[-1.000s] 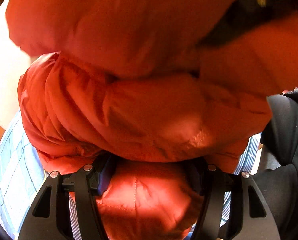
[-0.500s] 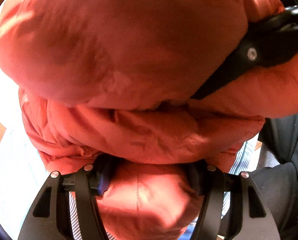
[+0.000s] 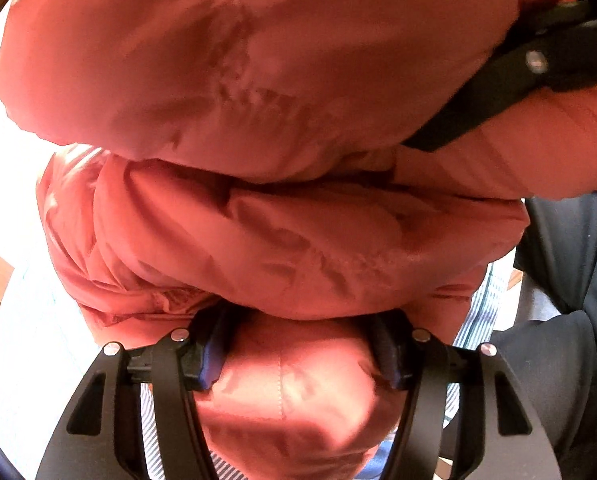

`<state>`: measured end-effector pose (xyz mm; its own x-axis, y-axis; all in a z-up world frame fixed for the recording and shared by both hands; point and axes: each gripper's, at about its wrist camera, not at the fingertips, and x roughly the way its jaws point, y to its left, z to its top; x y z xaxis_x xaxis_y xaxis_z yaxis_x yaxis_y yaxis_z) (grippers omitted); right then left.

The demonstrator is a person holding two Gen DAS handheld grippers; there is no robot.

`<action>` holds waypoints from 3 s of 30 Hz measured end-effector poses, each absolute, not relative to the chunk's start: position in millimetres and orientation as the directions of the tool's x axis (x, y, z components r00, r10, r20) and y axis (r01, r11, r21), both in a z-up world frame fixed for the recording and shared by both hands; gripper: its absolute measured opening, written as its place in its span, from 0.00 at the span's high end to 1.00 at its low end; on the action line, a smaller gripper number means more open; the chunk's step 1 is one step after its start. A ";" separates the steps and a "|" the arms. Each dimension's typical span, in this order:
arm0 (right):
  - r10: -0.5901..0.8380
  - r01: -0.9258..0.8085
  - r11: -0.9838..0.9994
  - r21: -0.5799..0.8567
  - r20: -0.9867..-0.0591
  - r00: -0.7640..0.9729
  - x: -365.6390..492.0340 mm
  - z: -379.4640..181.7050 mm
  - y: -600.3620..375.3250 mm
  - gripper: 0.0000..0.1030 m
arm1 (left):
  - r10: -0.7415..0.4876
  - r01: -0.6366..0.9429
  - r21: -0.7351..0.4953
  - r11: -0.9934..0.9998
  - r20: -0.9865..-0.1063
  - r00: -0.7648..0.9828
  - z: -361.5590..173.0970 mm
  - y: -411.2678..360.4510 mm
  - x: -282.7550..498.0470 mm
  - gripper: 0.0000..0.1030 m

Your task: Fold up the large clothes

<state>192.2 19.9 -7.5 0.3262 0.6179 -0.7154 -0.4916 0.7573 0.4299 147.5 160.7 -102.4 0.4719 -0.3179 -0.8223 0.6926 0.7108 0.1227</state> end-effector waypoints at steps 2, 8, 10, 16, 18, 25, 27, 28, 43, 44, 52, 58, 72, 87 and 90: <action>0.640 -0.505 0.739 0.446 -0.700 0.318 189.8 -3.5 21.3 0.69 | -0.321 0.695 0.117 0.709 -0.824 0.466 -99.8 163.4 149.7 0.43; 0.674 -0.547 0.702 0.455 -0.673 0.305 172.0 6.9 15.6 0.43 | -0.340 0.705 0.091 0.704 -0.828 0.446 -87.0 178.2 158.8 0.45; 0.690 -0.556 0.687 0.467 -0.658 0.300 166.1 9.6 11.3 0.33 | -0.343 0.707 0.088 0.702 -0.829 0.443 -86.0 180.8 159.6 0.45; 0.666 -0.588 0.710 0.387 -0.640 0.383 146.1 32.0 -5.2 0.27 | -0.352 0.702 0.074 0.708 -0.825 0.443 -81.2 188.2 160.8 0.46; 0.658 -0.590 0.719 0.367 -0.634 0.406 142.2 36.4 -12.7 0.27 | -0.355 0.702 0.070 0.709 -0.825 0.441 -79.4 191.8 162.1 0.46; 0.592 -0.527 0.788 0.319 -0.627 0.507 130.0 37.3 -55.6 0.27 | -0.354 0.702 0.067 0.709 -0.827 0.437 -76.5 195.5 165.6 0.46; 0.568 -0.496 0.809 0.315 -0.634 0.524 127.7 29.0 -63.1 0.36 | -0.354 0.702 0.067 0.709 -0.827 0.436 -79.5 192.6 164.5 0.46; 0.555 -0.486 0.816 0.314 -0.660 0.507 131.3 20.6 -62.6 0.48 | -0.353 0.702 0.068 0.709 -0.828 0.436 -79.5 192.0 164.5 0.46; 0.636 -0.634 0.718 0.287 -0.639 0.433 138.3 12.5 7.1 0.82 | -0.344 0.646 0.040 0.763 -0.821 0.457 -69.0 225.3 163.0 0.49; 0.634 -0.640 0.716 0.279 -0.644 0.429 139.4 9.1 10.8 0.83 | -0.345 0.642 0.037 0.766 -0.818 0.460 -69.0 226.6 162.6 0.49; 0.610 -0.679 0.699 0.223 -0.682 0.404 147.3 -27.5 33.5 0.83 | -0.362 0.625 0.005 0.781 -0.811 0.459 -62.4 244.2 152.6 0.49; 0.585 -0.667 0.714 0.212 -0.703 0.404 154.3 -48.8 38.3 0.83 | -0.377 0.550 -0.064 0.833 -0.793 0.479 -51.5 283.0 134.3 0.50; 0.583 -0.482 0.794 0.371 -0.690 0.429 166.1 -53.9 32.6 0.83 | -0.358 0.380 -0.164 0.911 -0.771 0.527 -58.9 320.6 89.7 0.50; 0.474 -0.418 0.868 0.268 -0.700 0.535 153.8 -70.1 61.7 0.83 | -0.473 0.385 -0.303 0.872 -0.723 0.503 -34.5 324.9 91.5 0.43; 0.463 -0.410 0.874 0.261 -0.705 0.537 153.7 -74.7 68.2 0.83 | -0.480 0.404 -0.299 0.865 -0.727 0.491 -32.5 317.9 97.1 0.42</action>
